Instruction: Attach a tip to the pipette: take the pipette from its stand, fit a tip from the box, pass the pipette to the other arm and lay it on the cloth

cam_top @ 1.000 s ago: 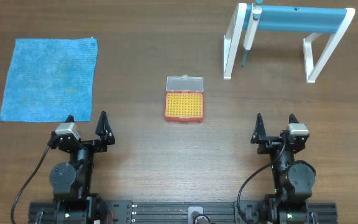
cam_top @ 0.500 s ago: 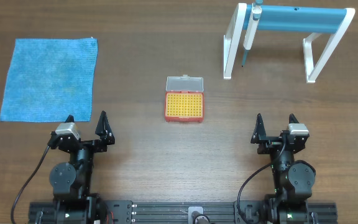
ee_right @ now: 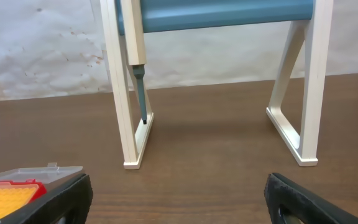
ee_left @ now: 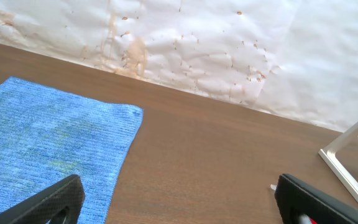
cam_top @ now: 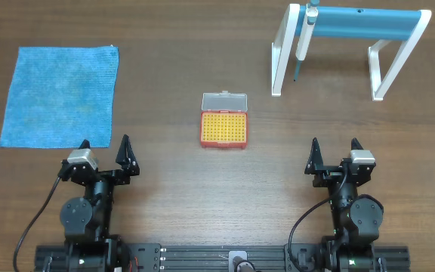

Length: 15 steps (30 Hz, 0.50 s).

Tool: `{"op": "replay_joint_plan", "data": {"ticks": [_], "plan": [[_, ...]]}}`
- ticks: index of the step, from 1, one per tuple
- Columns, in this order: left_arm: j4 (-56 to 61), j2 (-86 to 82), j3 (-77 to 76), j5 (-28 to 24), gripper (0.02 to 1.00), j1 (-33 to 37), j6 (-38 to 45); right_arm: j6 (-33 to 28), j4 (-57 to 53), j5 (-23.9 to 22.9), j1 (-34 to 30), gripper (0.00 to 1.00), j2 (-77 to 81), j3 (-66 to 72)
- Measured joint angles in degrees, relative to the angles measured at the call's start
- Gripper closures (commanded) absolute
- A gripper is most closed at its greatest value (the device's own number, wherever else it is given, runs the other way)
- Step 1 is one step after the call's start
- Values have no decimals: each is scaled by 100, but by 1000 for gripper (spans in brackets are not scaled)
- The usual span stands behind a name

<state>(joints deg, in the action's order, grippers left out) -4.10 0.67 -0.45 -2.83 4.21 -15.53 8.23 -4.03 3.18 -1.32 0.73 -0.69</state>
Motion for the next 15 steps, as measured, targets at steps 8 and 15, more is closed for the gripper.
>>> {"op": "replay_joint_plan", "data": {"ticks": [8, 15], "plan": [[0, 0, 0, 0, 27, 0, 0, 0, 0, 0, 0, 104, 0, 0], [2, 0, 0, 0, 27, 0, 0, 0, -31, -2, 0, 104, 422, -39]]}}
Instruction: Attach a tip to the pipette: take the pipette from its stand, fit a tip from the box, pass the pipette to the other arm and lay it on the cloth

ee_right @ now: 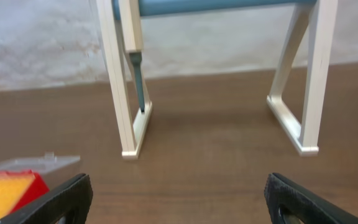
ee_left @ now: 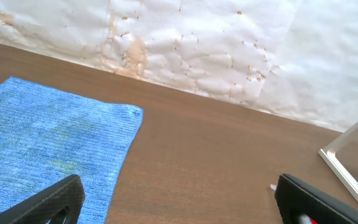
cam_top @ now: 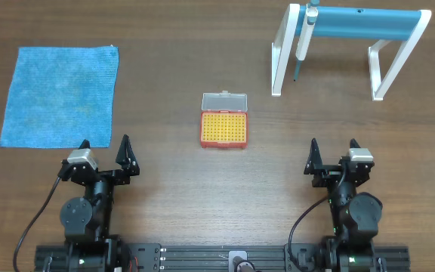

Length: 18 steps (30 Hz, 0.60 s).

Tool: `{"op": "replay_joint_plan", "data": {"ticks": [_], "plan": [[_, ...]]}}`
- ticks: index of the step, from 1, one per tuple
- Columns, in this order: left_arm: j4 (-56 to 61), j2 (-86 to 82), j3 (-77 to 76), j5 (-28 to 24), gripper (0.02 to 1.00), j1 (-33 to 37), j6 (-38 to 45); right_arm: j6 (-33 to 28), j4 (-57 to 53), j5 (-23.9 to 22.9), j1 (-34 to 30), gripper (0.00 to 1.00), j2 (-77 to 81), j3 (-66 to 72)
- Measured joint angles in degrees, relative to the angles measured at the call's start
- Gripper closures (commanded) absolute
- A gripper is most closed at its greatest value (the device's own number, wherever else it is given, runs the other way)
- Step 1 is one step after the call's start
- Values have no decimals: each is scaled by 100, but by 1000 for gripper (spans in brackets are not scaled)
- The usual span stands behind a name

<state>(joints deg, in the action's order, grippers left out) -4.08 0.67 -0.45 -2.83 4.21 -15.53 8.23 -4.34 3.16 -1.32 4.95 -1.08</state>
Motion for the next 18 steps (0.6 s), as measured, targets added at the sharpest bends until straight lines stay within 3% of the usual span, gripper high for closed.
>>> {"op": "replay_joint_plan", "data": {"ticks": [4, 13, 18], "plan": [[-2, 0, 0, 0, 27, 0, 0, -20, 313, 0, 0, 102, 1582, -538], [-2, -2, 0, 0, 27, 0, 0, -42, 4275, 0, 269, 104, 5904, -1939], [-4, -4, 0, 0, 27, 0, -2, -42, 5007, 0, 332, 102, 7160, -2212]]}}
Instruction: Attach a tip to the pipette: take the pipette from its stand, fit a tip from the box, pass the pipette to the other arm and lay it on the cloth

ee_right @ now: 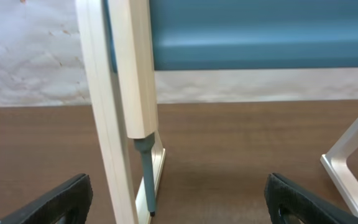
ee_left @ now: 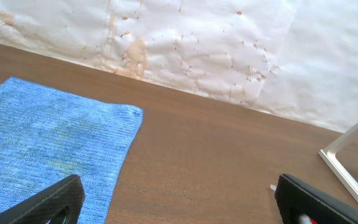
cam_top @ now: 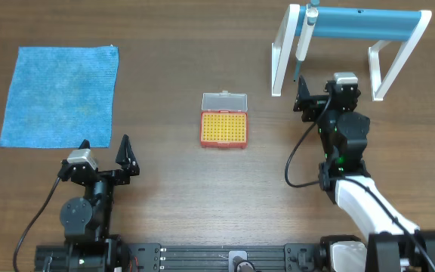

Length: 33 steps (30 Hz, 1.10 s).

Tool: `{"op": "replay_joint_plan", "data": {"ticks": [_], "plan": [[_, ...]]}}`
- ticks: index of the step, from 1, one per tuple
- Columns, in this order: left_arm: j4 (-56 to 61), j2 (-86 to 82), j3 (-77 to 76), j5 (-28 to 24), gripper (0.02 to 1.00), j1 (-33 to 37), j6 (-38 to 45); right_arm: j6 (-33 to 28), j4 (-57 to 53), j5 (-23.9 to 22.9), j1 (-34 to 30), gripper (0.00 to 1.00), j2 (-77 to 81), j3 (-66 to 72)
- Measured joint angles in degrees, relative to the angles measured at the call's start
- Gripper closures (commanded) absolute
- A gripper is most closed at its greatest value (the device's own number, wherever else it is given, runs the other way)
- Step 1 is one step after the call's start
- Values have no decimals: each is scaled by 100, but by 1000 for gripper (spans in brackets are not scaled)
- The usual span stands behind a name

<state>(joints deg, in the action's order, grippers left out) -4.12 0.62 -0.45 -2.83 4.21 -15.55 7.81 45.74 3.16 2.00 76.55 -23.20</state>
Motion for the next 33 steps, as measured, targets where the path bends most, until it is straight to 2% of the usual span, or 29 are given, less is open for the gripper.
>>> {"op": "replay_joint_plan", "data": {"ticks": [6, 15, 33], "plan": [[0, 0, 0, 0, 27, 0, 0, 0, 20, 0, 76, 104, 684, -868], [0, 0, 0, 0, 29, 0, 2, 0, -728, 0, 76, 104, 1178, -1694], [0, 0, 0, 0, 27, 0, 2, 0, -796, -2, 76, 104, 1845, -2133]]}}
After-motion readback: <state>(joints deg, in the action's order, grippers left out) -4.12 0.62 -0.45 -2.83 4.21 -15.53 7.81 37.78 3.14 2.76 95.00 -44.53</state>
